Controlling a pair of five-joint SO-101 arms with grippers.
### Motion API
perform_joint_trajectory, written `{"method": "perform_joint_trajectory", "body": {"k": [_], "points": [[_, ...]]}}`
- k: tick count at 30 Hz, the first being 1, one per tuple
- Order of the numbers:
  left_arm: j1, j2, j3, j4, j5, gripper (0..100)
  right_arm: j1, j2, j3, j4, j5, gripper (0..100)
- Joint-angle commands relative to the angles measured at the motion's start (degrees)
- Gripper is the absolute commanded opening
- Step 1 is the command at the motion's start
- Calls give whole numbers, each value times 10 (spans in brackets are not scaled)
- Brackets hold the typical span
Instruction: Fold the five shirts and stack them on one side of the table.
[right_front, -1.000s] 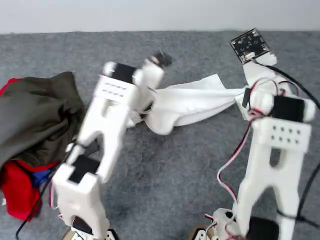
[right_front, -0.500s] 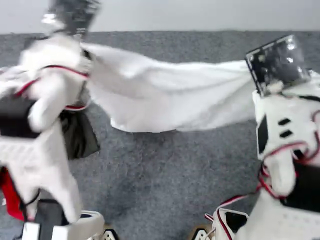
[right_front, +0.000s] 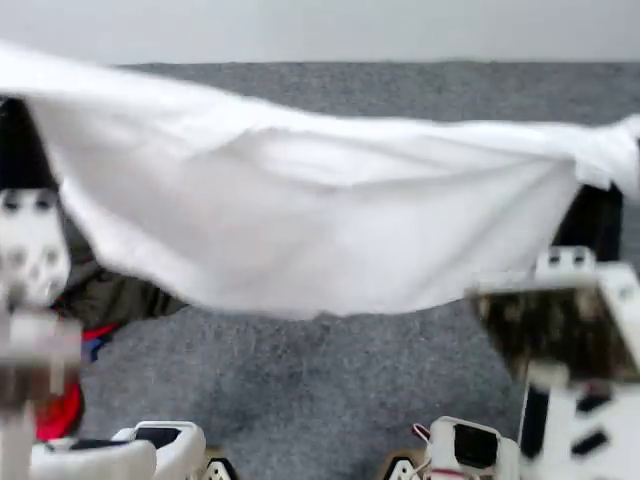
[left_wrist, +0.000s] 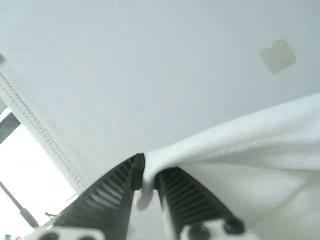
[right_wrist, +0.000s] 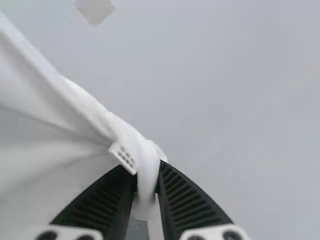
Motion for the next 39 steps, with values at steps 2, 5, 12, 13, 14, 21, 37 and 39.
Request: {"method": "perform_joint_trajectory", "body": {"k": [2, 5, 12, 13, 14, 21, 37, 39], "points": [[-5, -35, -7, -11, -33, 13, 16, -44, -14, 52, 15, 9], [-5, -56, -7, -11, -63, 13, 16, -76, -13, 95, 51, 9], [-1, -58, 3, 70, -72, 13, 16, -102, 19, 168, 74, 9], [-1, -54, 20, 84, -72, 13, 17, -101, 40, 169, 74, 9], [-1, -51, 42, 84, -72, 13, 17, -98, 63, 167, 73, 9], [19, -27, 299, 81, -72, 13, 14, -86, 299, 90, 70, 9], [16, 147, 698, -420, -71, 13, -49, -82, 735, -457, 75, 9], [11, 175, 698, -467, -72, 13, -60, -75, 757, -509, 76, 9]]}}
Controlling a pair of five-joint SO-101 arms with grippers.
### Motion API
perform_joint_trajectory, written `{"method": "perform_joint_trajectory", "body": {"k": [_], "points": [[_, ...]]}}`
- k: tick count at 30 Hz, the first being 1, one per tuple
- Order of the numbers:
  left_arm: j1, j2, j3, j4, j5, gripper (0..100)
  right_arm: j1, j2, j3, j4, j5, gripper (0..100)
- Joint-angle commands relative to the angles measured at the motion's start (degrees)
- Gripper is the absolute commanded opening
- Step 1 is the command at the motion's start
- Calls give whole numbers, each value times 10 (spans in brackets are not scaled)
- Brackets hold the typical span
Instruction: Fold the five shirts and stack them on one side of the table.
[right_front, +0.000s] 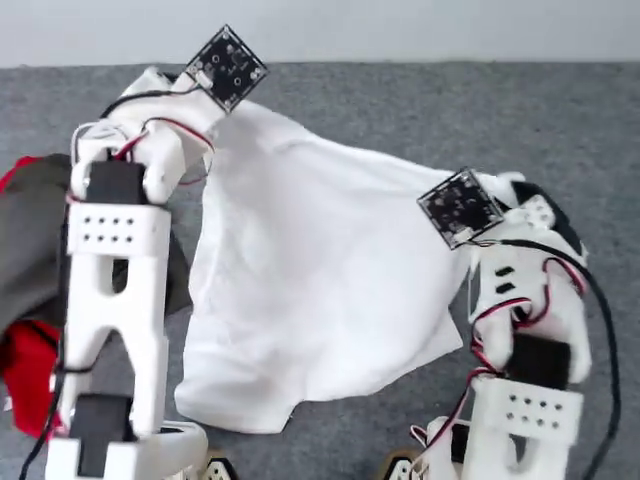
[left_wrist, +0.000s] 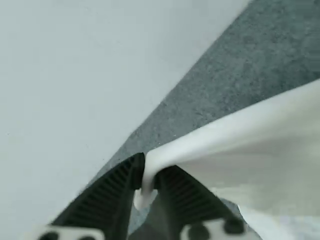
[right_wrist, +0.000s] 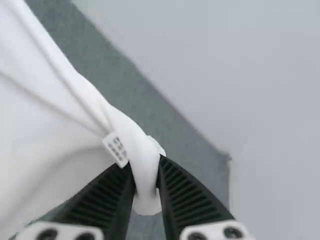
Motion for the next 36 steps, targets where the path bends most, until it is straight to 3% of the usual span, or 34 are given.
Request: {"method": "perform_joint_trajectory", "body": {"k": [1, 4, 13, 17, 23, 30, 36], "points": [[-18, 38, -2, -96, -9, 13, -15, 20, 23, -106, 14, 9], [-29, 61, -2, -142, -10, 13, -13, 60, 20, -151, 28, 9], [-32, 70, 0, -147, -15, 13, -12, 131, 12, -182, 28, 9], [-18, 106, -13, -164, -53, 13, -2, 196, 11, -270, 27, 9], [-25, 172, -73, -215, -55, 13, -4, 318, -36, -394, 28, 9], [-40, 209, -146, -173, -92, 13, -5, 525, -237, -385, 25, 9], [-43, 206, -178, -79, -102, 13, -29, 660, -415, -247, 24, 9]]}}
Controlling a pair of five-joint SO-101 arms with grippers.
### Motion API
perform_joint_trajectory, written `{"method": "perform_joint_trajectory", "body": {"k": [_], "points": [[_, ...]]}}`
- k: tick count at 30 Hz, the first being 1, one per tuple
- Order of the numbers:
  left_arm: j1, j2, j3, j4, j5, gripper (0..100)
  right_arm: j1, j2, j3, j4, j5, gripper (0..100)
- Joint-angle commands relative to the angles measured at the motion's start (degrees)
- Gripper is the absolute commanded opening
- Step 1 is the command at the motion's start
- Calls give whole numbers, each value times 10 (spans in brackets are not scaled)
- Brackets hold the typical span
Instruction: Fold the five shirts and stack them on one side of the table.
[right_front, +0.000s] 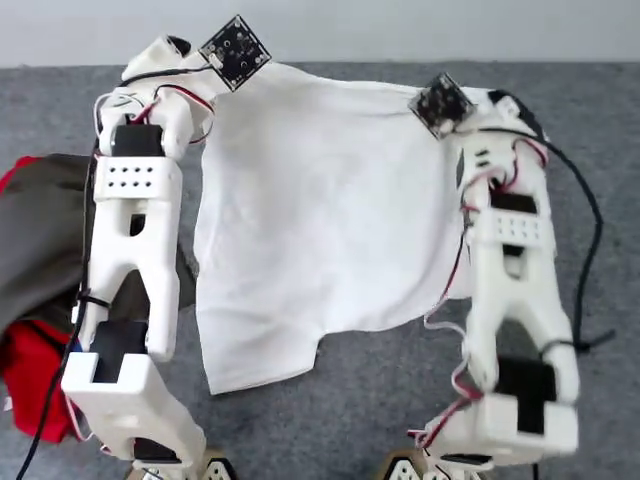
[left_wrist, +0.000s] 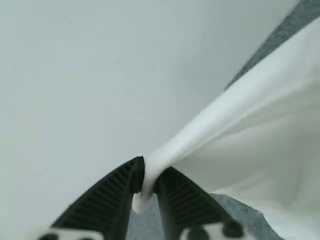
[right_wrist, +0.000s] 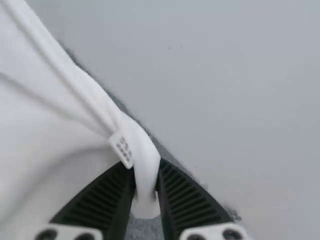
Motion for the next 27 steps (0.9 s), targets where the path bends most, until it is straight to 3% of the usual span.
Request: {"method": "perform_joint_trajectory", "body": {"k": [1, 9, 19, 27], "points": [[-19, -9, -44, 60, -11, 13, -7, 51, -123, 89, -3, 9], [-18, -11, -80, 221, -10, 13, -8, 163, -273, 275, -27, 9], [35, -11, -234, 598, -9, 13, -30, 190, -354, 494, -27, 9], [42, -29, -243, 585, 29, 13, -6, 143, -354, 605, -29, 9]]}}
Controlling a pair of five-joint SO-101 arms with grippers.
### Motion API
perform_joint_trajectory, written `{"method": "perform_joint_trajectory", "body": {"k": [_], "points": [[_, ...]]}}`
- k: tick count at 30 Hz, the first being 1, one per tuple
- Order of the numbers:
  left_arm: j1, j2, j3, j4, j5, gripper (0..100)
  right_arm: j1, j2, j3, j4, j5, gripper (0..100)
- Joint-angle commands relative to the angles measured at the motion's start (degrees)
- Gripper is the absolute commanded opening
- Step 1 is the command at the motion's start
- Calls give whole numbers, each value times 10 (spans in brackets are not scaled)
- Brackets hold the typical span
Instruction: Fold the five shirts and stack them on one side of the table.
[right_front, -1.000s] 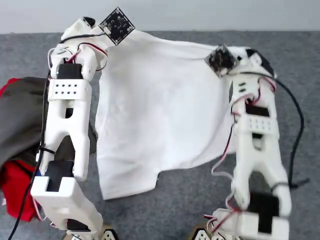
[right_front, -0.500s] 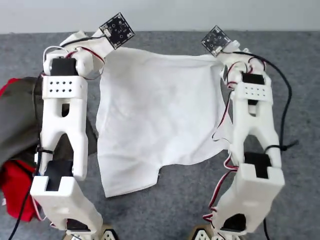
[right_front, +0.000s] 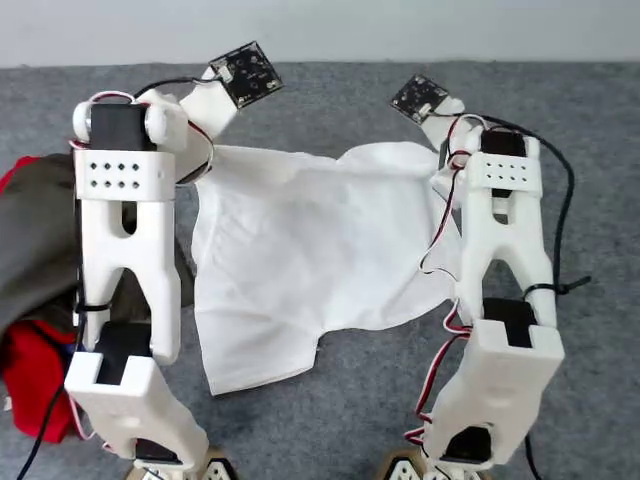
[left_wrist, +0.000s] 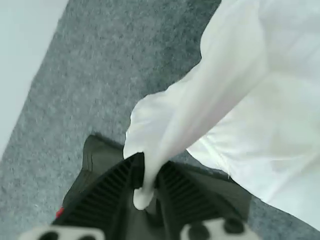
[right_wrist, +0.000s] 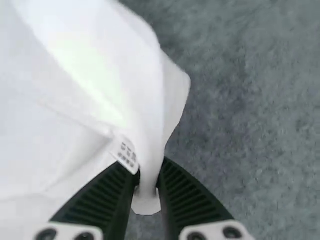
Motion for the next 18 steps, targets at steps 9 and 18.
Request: {"method": "perform_joint_trajectory", "body": {"k": [9, 18], "points": [[1, -45, -173, -71, 112, 13, 51, -276, -26, 85, -34, 9], [1, -47, -364, -127, 113, 13, 123, -516, -26, 117, 21, 9]]}}
